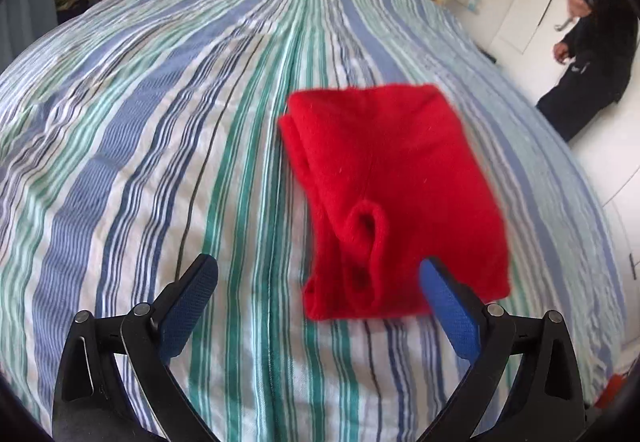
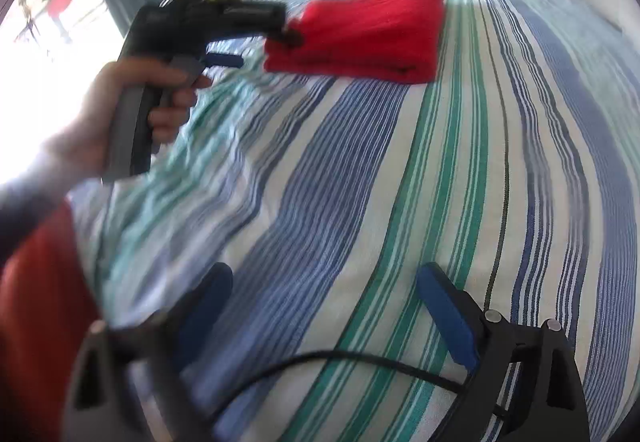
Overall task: Fold small clothes
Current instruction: 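Grasp the sweater edge with the left tool and lift it, then lower the sweater onto the bed and open the left tool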
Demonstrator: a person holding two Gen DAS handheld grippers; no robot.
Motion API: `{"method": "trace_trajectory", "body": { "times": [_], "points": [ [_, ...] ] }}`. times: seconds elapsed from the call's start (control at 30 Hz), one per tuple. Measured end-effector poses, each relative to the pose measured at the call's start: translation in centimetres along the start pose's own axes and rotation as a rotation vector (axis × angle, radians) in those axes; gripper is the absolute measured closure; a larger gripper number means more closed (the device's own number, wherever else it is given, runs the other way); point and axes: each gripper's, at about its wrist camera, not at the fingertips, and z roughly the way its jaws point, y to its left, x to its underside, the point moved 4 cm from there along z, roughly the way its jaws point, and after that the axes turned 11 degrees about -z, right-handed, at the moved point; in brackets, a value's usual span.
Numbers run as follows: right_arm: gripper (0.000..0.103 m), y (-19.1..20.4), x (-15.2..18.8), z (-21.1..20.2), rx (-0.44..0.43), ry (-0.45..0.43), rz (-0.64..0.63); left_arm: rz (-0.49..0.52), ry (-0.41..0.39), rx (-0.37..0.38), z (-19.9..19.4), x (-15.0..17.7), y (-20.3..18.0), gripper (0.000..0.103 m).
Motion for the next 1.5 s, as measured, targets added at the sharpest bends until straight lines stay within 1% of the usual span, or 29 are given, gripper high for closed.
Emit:
{"method": "trace_trajectory", "body": {
  "times": [0.07,0.13,0.17,0.23,0.27,0.33,0.43,0.47,0.5,0.53,0.57,0.6,0.63,0.67,0.73,0.9,1.0,1.03,1.1,1.13,1.2,1.23,1.27,1.3,1.33,1.37,1.4,1.43,1.5],
  "points": [
    [0.010,-2.0,-3.0,-2.1,-0.065,-0.098,0.111,-0.028,0.008,0.079,0.1,-1.7,-0.1,0.002],
    [0.010,-4.5,-7.0,-3.7,-0.044,-0.206,0.137,-0.057,0.061,0.137,2.3,-3.0,-0.3,0.002],
    [0.010,-6.0,-9.3,-4.1,-0.032,-0.258,0.139,-0.061,0.088,0.135,3.7,-3.4,-0.3,0.002],
    [0.010,-9.3,-13.6,-3.1,0.006,-0.307,0.134,-0.056,0.141,0.073,6.6,-3.5,0.2,0.002],
    [0.010,-10.9,-15.5,-1.7,0.011,-0.289,0.142,-0.064,0.171,0.047,7.9,-3.5,0.5,0.003],
    [0.010,-13.7,-18.1,2.2,-0.018,-0.217,0.195,-0.090,0.210,0.058,9.3,-3.3,0.8,0.002],
    [0.011,-15.7,-19.3,8.2,-0.092,-0.096,0.244,-0.086,0.230,0.087,9.8,-3.0,0.1,0.002],
    [0.019,-15.7,-19.2,9.9,-0.120,-0.064,0.251,-0.080,0.240,0.094,10.0,-2.9,-0.3,0.002],
    [0.024,-15.4,-19.0,11.2,-0.140,-0.048,0.255,-0.070,0.242,0.091,10.2,-3.0,-0.6,0.004],
    [0.034,-15.0,-19.0,11.8,-0.151,-0.057,0.250,-0.048,0.229,0.059,10.4,-3.1,-0.9,0.011],
    [0.056,-14.6,-19.1,12.1,-0.169,-0.076,0.251,-0.025,0.210,0.038,10.4,-3.2,-1.1,0.053],
    [0.062,-14.5,-19.2,12.3,-0.170,-0.071,0.271,-0.040,0.238,0.098,10.4,-3.4,-1.5,0.075],
    [0.067,-14.6,-19.4,12.2,-0.158,-0.066,0.294,-0.074,0.252,0.118,10.2,-3.8,-1.7,0.077],
    [0.071,-14.6,-19.8,11.8,-0.150,-0.068,0.295,-0.086,0.236,0.118,9.4,-4.3,-2.0,0.080],
    [0.073,-13.7,-21.1,10.3,-0.110,-0.081,0.236,-0.053,0.175,0.146,7.1,-5.6,-3.3,0.081],
    [0.074,-11.6,-25.6,3.1,-0.094,-0.198,0.108,-0.016,0.070,0.233,0.7,-8.1,-6.0,0.080],
    [0.073,-10.6,-26.6,-0.4,-0.105,-0.234,0.090,-0.002,0.079,0.247,-1.0,-7.7,-6.6,0.078],
    [0.073,-10.4,-26.4,-0.9,-0.116,-0.227,0.101,0.007,0.098,0.236,-1.0,-6.7,-6.5,0.077],
    [0.072,-10.2,-24.9,-0.8,-0.127,-0.185,0.132,0.017,0.147,0.175,0.2,-4.0,-5.6,0.066],
    [0.069,-10.2,-23.9,-0.1,-0.129,-0.155,0.149,0.016,0.163,0.123,0.8,-1.9,-4.6,0.062],
    [0.061,-10.7,-20.0,1.4,-0.102,-0.066,0.174,0.045,0.156,-0.037,0.6,2.4,-2.4,0.061],
    [0.051,-10.9,-17.5,2.2,-0.064,-0.012,0.182,0.053,0.149,-0.090,-0.3,4.6,-1.4,0.060],
    [0.044,-11.2,-15.2,2.5,-0.009,0.031,0.183,0.049,0.140,-0.110,-1.7,6.7,-0.6,0.051],
    [0.043,-11.3,-12.8,2.2,0.041,0.055,0.178,0.039,0.124,-0.110,-3.3,8.6,0.0,0.035],
    [0.040,-11.2,-10.4,1.4,0.071,0.055,0.175,0.029,0.096,-0.111,-5.1,10.2,0.5,0.026],
    [0.032,-11.0,-8.1,0.2,0.090,0.044,0.182,0.027,0.060,-0.125,-6.8,11.7,0.8,0.012],
    [0.027,-10.8,-6.1,-1.3,0.108,0.030,0.195,0.034,0.023,-0.152,-8.4,12.9,0.9,0.006],
    [0.018,-10.4,-4.2,-2.9,0.129,0.013,0.209,0.047,0.000,-0.180,-9.6,13.8,0.7,0.006],
    [0.015,-9.2,-1.5,-5.8,0.174,-0.016,0.218,0.099,-0.001,-0.230,-11.0,15.0,-0.4,0.006]
  ]
}}
